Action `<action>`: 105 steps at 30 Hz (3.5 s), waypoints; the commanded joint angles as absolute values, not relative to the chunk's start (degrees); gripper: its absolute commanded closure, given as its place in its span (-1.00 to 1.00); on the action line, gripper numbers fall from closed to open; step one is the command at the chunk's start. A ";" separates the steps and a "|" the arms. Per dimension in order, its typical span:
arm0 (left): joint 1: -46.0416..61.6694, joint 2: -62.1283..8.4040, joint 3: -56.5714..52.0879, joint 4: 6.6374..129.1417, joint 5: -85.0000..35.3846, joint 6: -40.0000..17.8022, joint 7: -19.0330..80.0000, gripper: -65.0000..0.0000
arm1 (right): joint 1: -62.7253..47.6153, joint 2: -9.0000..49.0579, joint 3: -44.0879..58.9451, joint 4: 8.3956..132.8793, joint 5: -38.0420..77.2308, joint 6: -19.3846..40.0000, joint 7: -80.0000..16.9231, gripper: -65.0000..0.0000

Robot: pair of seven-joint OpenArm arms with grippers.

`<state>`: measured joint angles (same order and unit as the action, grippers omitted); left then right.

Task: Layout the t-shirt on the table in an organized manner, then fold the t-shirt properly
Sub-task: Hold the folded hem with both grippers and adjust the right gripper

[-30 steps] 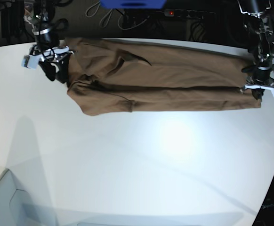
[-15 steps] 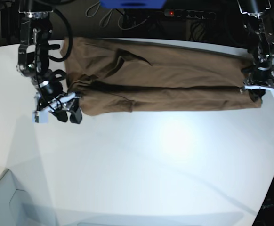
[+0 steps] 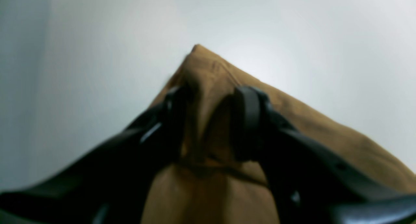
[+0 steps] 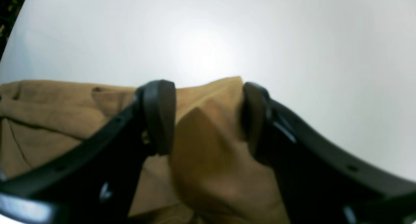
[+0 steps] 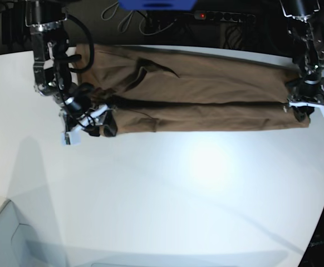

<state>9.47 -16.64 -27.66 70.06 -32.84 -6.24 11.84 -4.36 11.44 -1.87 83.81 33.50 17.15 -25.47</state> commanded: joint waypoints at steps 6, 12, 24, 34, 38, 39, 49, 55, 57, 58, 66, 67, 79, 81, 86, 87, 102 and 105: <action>8.84 -17.45 -28.00 70.73 -32.92 -6.37 10.77 0.26 | -3.65 12.09 -1.63 82.24 34.15 17.80 -23.60 0.65; 8.84 -17.45 -28.00 70.73 -33.01 -6.37 10.77 0.26 | -6.20 12.09 -1.19 86.99 34.24 17.80 -22.37 1.00; 8.84 -17.45 -28.00 70.81 -33.10 -6.20 10.77 0.25 | -18.95 12.09 -1.10 102.11 34.24 17.80 -18.68 1.00; 8.84 -17.71 -28.26 71.16 -32.92 -6.29 10.77 0.25 | -22.64 11.82 1.36 98.42 34.15 17.80 -18.68 1.00; 8.84 -17.71 -28.00 70.99 -32.92 -6.29 10.77 0.25 | -20.26 11.74 1.19 97.01 34.15 17.80 -18.68 1.00; 8.84 -17.63 -28.00 70.99 -32.92 -6.29 10.77 0.25 | -20.09 11.74 1.36 96.92 34.15 17.80 -18.68 1.00; 9.45 -17.98 -27.91 70.73 -32.92 -6.37 10.86 0.25 | -10.77 11.74 1.19 92.62 34.15 17.80 -18.68 1.00; 9.54 -18.15 -27.91 70.73 -32.84 -6.37 10.86 0.25 | -5.76 11.91 1.36 88.48 34.15 17.80 -18.86 1.00; 9.54 -18.15 -27.91 70.73 -32.84 -6.37 10.86 0.25 | -4.88 12.00 1.19 87.52 34.15 17.80 -18.86 1.00; 9.54 -18.15 -27.91 70.73 -32.84 -6.37 10.86 0.25 | -4.88 12.00 1.10 87.43 34.15 17.80 -18.95 1.00; 9.45 -18.15 -28.00 70.73 -32.84 -6.37 10.86 0.25 | -8.84 10.86 1.27 89.19 34.33 17.80 -18.59 1.00; 9.36 -18.15 -28.09 70.73 -32.84 -6.37 10.86 0.25 | -9.63 10.07 1.45 90.15 34.33 17.80 -18.59 1.00; 9.01 -18.15 -27.91 70.64 -32.84 -6.37 10.86 0.25 | -13.67 9.63 1.36 93.23 34.33 17.80 -18.59 0.52; 9.01 -18.15 -28.00 70.64 -32.84 -6.37 10.86 0.25 | -13.41 9.71 1.36 93.23 34.33 17.80 -18.59 0.39; 9.19 -18.15 -28.18 70.64 -32.84 -6.37 10.86 0.25 | -13.23 9.63 1.45 93.23 34.33 17.80 -18.59 0.25; 9.27 -18.15 -28.18 70.64 -32.84 -6.37 10.86 0.25 | -13.23 9.63 1.45 93.23 34.33 17.80 -18.59 0.25; 9.45 -17.98 -27.91 70.64 -32.84 -6.37 10.86 0.25 | -4.62 12.26 1.36 84.79 34.15 17.54 -19.03 0.18; 9.45 -17.89 -27.91 70.64 -32.84 -6.37 10.86 0.25 | -3.65 13.76 1.01 82.59 34.24 17.54 -19.12 0.18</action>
